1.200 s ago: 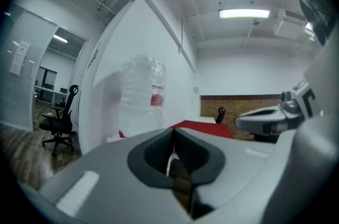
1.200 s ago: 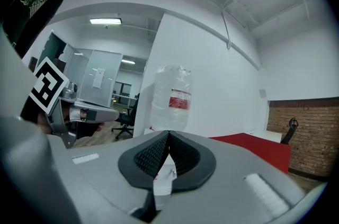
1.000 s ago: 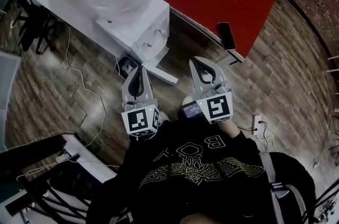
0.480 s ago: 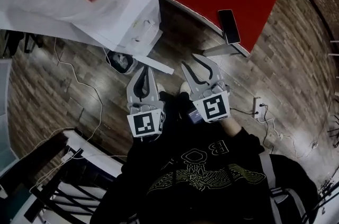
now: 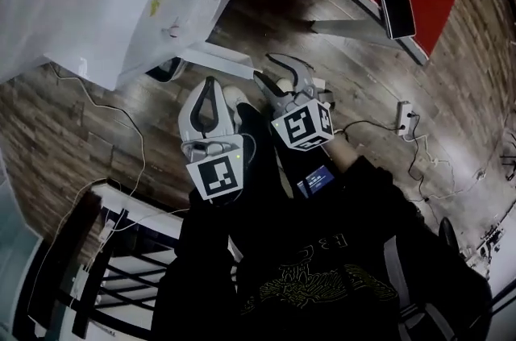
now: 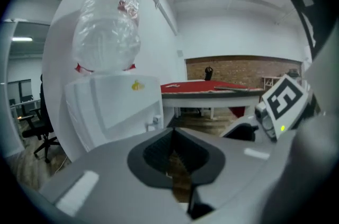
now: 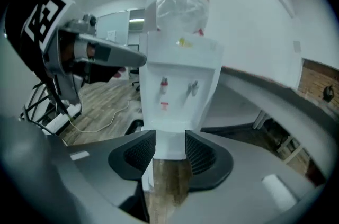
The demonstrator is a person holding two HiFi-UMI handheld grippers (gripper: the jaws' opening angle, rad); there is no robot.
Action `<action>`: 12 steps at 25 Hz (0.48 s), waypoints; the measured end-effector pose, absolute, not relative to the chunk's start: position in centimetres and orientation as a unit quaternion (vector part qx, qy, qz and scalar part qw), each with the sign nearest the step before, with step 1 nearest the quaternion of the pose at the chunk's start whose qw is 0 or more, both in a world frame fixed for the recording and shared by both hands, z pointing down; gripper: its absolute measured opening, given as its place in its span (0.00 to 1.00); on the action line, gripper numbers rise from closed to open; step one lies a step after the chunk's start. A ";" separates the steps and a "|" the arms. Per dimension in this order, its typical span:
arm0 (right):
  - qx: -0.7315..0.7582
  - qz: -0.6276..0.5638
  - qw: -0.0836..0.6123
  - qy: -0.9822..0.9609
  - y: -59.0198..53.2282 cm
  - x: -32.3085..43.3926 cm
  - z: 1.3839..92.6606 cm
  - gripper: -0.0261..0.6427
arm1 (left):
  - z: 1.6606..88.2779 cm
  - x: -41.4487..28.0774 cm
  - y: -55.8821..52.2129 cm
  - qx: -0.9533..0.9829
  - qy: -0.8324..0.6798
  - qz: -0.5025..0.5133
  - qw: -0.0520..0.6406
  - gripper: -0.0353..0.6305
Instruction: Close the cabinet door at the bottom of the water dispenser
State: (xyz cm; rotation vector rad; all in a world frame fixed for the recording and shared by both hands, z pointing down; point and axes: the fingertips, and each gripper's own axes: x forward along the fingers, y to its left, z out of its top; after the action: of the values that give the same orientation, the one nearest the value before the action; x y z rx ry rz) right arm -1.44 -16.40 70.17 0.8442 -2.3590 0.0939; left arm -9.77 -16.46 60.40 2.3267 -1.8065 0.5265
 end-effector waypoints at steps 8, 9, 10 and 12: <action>0.273 0.095 0.420 -0.860 -11.3 -1.9 88.9 0.29 | 69.9 -9.7 -17.0 0.783 -0.574 0.223 0.085 0.06; 0.269 0.101 0.433 -0.855 -10.6 -1.7 90.6 0.29 | 70.5 -9.6 -17.0 0.786 -0.569 0.227 0.085 0.06; 0.267 0.105 0.444 -0.849 -10.0 -1.6 92.1 0.29 | 71.0 -9.5 -16.9 0.787 -0.566 0.229 0.088 0.06; 0.269 0.111 0.465 -0.836 -8.9 -1.3 94.4 0.29 | 71.7 -9.5 -16.4 0.787 -0.564 0.231 0.101 0.06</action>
State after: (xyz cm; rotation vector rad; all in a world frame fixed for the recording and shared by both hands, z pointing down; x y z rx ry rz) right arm -1.31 -8.95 94.44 0.6600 -2.0541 0.2718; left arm -9.50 -16.44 71.69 2.3231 -1.6651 0.6819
